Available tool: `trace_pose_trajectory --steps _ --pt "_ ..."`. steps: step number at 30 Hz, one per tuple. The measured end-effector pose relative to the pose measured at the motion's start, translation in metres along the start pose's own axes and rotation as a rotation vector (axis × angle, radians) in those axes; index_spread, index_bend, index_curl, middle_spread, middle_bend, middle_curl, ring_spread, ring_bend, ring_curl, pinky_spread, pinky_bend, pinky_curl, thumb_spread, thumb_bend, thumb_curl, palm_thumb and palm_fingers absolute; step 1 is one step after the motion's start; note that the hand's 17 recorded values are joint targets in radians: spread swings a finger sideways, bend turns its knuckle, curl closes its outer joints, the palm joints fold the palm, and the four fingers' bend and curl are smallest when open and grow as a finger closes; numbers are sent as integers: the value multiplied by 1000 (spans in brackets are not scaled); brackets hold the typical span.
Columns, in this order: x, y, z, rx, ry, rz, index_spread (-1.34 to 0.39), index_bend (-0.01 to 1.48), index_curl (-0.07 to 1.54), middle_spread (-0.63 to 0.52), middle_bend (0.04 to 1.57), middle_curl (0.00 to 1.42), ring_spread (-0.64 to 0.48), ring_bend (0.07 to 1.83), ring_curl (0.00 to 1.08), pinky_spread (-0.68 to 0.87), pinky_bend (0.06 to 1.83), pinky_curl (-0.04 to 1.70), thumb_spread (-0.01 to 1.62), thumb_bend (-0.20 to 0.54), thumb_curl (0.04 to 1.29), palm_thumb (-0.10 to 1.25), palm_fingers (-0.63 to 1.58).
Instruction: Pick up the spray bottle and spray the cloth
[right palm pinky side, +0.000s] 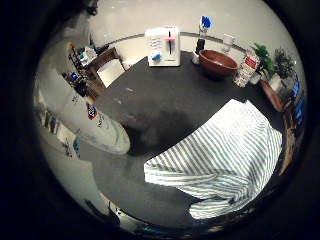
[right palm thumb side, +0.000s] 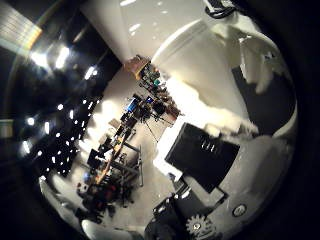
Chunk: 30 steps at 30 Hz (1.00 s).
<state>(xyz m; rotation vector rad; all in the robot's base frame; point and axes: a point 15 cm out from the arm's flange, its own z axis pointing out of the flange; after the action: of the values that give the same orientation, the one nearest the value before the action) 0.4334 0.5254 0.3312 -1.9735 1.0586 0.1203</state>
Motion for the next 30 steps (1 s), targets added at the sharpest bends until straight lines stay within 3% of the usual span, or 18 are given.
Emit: trace_pose_trajectory --steps 4,7,11,14,19,30 --pt "0 -1 -3 1 1 -23 -563 417 472 -291 562 386 -334 1035 350 -378 1238 480 1102 -32 604 471 576" --pt "0 0 -4 -7 -3 -29 -512 376 456 -224 495 367 -202 890 292 -129 1231 476 1119 -34 532 413 349" --pt "-3 14 -1 -70 -30 -39 -386 295 421 -98 405 347 75 742 233 298 1149 414 1097 -40 438 318 129" --pt "-7 16 -7 -90 -48 -53 -315 251 400 -8 343 333 185 675 209 457 1102 359 1076 -31 398 290 103" --pt "-10 7 -18 -73 -49 -63 -283 196 383 31 275 325 245 599 191 576 1079 307 1056 -26 369 299 158" --pt "31 3 -59 -170 70 -100 -297 185 361 40 203 332 280 503 181 644 991 218 1031 -29 361 361 218"
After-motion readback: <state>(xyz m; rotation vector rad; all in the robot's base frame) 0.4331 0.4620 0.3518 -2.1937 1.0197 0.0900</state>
